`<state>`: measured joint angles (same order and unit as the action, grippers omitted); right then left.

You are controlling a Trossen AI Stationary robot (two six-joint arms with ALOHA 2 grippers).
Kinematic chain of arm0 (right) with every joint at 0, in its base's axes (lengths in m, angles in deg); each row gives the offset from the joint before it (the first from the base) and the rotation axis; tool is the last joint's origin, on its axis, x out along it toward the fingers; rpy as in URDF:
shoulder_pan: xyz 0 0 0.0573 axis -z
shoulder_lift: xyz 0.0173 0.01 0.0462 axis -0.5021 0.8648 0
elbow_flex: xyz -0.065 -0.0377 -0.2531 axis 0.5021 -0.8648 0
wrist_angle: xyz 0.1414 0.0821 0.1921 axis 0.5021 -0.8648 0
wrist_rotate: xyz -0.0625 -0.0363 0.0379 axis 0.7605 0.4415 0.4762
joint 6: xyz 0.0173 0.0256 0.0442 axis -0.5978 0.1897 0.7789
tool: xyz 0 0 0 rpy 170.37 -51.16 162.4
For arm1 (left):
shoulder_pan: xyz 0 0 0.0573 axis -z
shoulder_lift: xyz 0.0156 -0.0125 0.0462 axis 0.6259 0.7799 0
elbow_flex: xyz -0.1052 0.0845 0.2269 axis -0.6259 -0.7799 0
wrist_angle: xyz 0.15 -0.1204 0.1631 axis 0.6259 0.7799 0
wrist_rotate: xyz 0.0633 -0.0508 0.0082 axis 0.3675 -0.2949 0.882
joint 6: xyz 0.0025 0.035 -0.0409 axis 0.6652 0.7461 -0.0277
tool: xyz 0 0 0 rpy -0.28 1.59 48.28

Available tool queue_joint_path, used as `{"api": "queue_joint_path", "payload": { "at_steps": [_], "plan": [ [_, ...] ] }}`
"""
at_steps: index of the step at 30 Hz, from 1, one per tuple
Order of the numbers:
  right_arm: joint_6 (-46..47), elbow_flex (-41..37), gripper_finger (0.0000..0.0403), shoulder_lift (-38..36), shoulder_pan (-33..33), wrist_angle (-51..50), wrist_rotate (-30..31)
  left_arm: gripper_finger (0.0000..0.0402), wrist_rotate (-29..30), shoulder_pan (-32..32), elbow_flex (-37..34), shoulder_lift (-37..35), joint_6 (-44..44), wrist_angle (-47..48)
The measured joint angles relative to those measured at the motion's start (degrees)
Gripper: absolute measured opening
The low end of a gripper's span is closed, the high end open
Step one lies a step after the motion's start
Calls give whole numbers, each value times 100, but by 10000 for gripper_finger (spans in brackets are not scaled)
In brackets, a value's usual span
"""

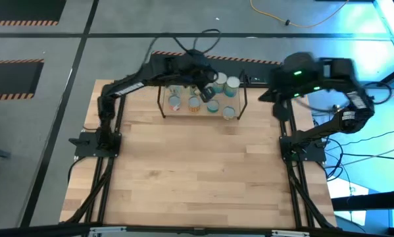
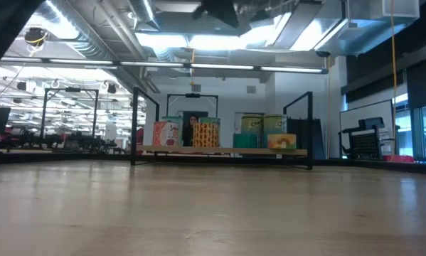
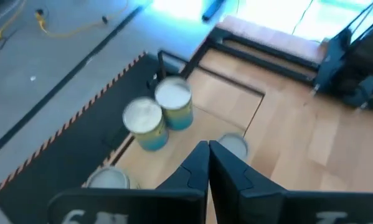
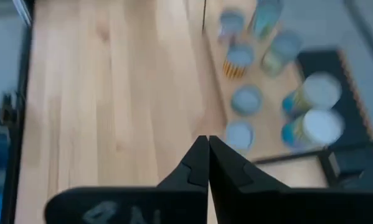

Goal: Pick and place cans onto a shelf
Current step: Put the green can on the shelf aligned with the light blue can

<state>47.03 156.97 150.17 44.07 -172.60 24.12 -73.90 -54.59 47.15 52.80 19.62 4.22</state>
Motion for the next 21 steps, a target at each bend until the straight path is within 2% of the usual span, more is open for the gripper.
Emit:
{"api": "queue_joint_path", "payload": {
  "at_steps": [6,14,21],
  "plan": [
    [16,-1472,2,16,0,319,-4,1,256,126,-2,-586,-10,332],
    [251,-3384,2,23,-2,2254,-711,0,741,204,-2,-1181,-10,704],
    [888,-4817,1,258,-60,3521,-248,0,1097,200,2,-1330,11,931]
  ]
}}
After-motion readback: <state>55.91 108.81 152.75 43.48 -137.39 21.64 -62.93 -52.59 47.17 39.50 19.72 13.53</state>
